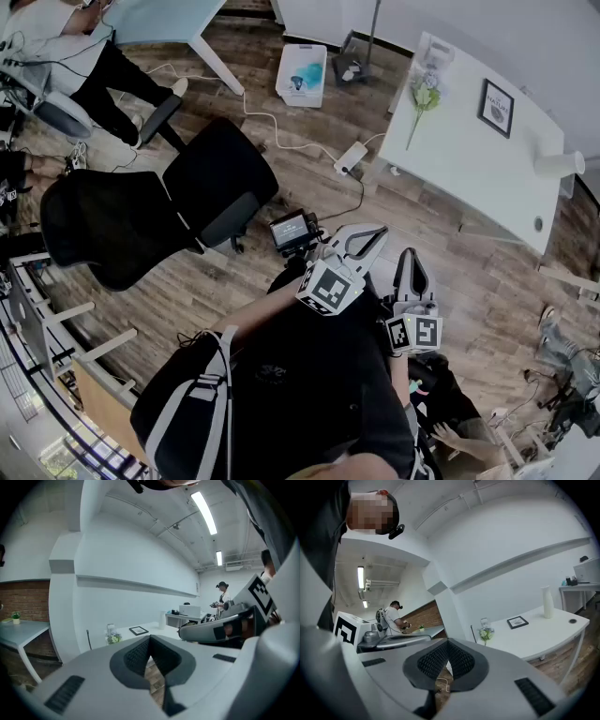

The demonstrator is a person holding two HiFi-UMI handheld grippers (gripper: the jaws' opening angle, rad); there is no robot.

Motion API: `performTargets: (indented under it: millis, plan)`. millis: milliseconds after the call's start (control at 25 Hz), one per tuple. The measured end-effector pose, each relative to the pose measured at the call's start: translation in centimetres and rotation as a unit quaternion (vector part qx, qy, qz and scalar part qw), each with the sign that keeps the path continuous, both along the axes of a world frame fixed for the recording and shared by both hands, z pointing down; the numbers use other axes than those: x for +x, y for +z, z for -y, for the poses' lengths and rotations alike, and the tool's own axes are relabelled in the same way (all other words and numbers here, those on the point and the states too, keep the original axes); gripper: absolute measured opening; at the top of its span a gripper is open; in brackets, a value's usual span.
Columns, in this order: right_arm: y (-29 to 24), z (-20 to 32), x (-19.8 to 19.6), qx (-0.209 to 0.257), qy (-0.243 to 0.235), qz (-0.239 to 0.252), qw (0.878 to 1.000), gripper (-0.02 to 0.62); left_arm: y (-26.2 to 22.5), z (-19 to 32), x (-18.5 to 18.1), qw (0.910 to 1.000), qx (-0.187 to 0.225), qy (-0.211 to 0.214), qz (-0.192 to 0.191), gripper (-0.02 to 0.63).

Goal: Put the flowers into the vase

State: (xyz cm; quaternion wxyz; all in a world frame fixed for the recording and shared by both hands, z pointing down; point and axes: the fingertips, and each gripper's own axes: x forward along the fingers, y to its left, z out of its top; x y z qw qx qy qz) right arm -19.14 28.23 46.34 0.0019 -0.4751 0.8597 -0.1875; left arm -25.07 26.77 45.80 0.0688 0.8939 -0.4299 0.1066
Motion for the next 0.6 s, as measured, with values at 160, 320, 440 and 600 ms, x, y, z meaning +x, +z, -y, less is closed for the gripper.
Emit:
performTargets:
  millis: [160, 320, 440, 600]
  plan:
    - [0.0, 0.0, -0.2, -0.003, 0.0, 0.003, 1.0, 0.015, -0.1, 0.0, -0.5, 1.0, -0.002, -0.007, 0.0, 0.011]
    - [0.1, 0.0, -0.5, 0.0, -0.004, -0.001, 1.0, 0.015, 0.0, 0.1, -0.8, 0.9999, -0.002, -0.011, -0.002, 0.011]
    - [0.1, 0.0, -0.8, 0.001, 0.0, -0.003, 1.0, 0.015, 0.1, 0.1, -1.2, 0.9999, 0.0, -0.009, -0.006, 0.011]
    - [0.8, 0.0, -2.1, -0.007, -0.009, 0.003, 1.0, 0.015, 1.1, -0.2, -2.8, 0.9997, -0.01, -0.021, -0.001, 0.011]
